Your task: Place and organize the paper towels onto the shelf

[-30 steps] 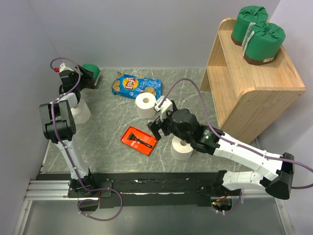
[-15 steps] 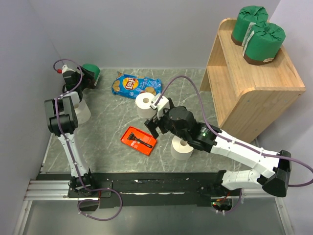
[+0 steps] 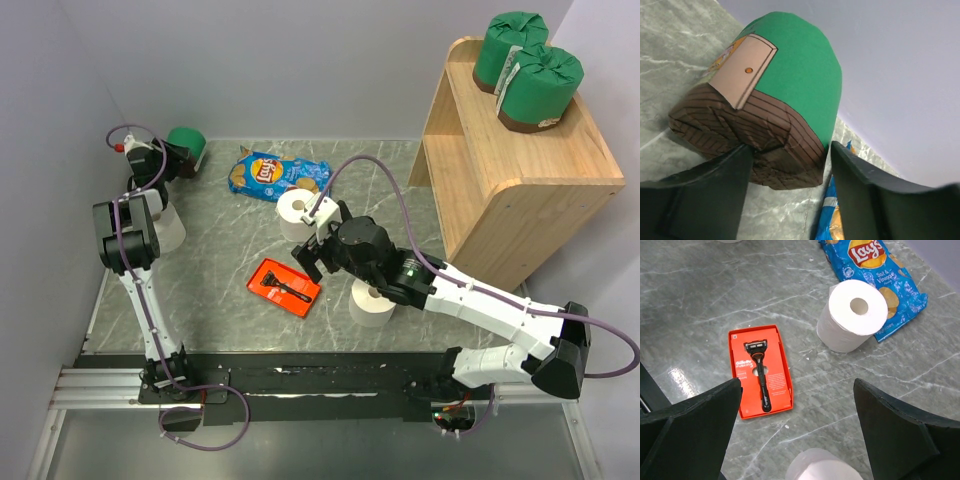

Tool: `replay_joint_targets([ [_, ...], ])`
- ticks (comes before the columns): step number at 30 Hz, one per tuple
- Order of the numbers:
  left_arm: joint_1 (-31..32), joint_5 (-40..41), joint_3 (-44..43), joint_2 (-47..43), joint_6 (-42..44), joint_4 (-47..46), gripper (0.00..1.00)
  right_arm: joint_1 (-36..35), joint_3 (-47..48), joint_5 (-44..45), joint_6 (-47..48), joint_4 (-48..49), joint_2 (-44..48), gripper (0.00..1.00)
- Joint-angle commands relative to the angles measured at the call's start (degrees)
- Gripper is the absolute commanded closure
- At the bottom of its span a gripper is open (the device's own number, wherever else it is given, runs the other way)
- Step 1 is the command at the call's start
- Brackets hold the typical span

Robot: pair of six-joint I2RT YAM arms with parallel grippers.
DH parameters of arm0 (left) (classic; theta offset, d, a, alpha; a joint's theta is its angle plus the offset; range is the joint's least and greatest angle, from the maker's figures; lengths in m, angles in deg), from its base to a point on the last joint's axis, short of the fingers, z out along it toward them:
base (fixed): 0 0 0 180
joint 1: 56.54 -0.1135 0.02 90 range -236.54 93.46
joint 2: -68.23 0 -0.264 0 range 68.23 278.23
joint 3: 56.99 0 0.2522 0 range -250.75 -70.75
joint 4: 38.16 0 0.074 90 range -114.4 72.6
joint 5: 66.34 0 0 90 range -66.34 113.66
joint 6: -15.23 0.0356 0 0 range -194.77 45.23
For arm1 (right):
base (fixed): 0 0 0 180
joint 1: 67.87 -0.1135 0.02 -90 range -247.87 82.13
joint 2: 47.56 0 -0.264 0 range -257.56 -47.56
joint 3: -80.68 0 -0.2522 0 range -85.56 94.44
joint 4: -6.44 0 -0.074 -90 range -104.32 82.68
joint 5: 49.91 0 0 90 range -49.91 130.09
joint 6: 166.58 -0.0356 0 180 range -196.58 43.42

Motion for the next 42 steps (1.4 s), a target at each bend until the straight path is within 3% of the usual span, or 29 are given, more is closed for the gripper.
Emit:
replay_joint_targets([
  [1, -0.13, -1.38, 0.25, -0.01, -1.86, -8.01, 0.36, -0.32, 2.68, 1.37, 0.63, 1.80, 0.13, 0.01],
  [5, -0.13, -1.99, 0.70, -0.10, -2.13, -9.50, 0.46, -0.32, 2.59, 1.64, 0.64, 1.80, -0.05, 0.00],
  [19, -0.13, -5.15, 3.42, -4.31, -2.92, -11.27, 0.64, -0.32, 2.24, 2.34, 0.81, 2.15, -0.66, 0.00],
  [34, 0.40, -20.00, 11.24, -20.92, -3.45, -5.30, 0.67, 1.78, 8.03, -0.46, -5.07, -1.71, 3.81, 0.01],
  [39, 1.27, -26.68, 15.28, -29.60, -4.67, -3.26, 0.67, 7.57, 11.72, -11.08, -9.98, -1.63, 4.43, 0.00],
  [42, 2.85, -31.08, 20.81, -36.54, -6.26, -4.05, 0.67, 16.09, 16.90, -26.53, -16.21, -0.75, 2.42, 0.00],
])
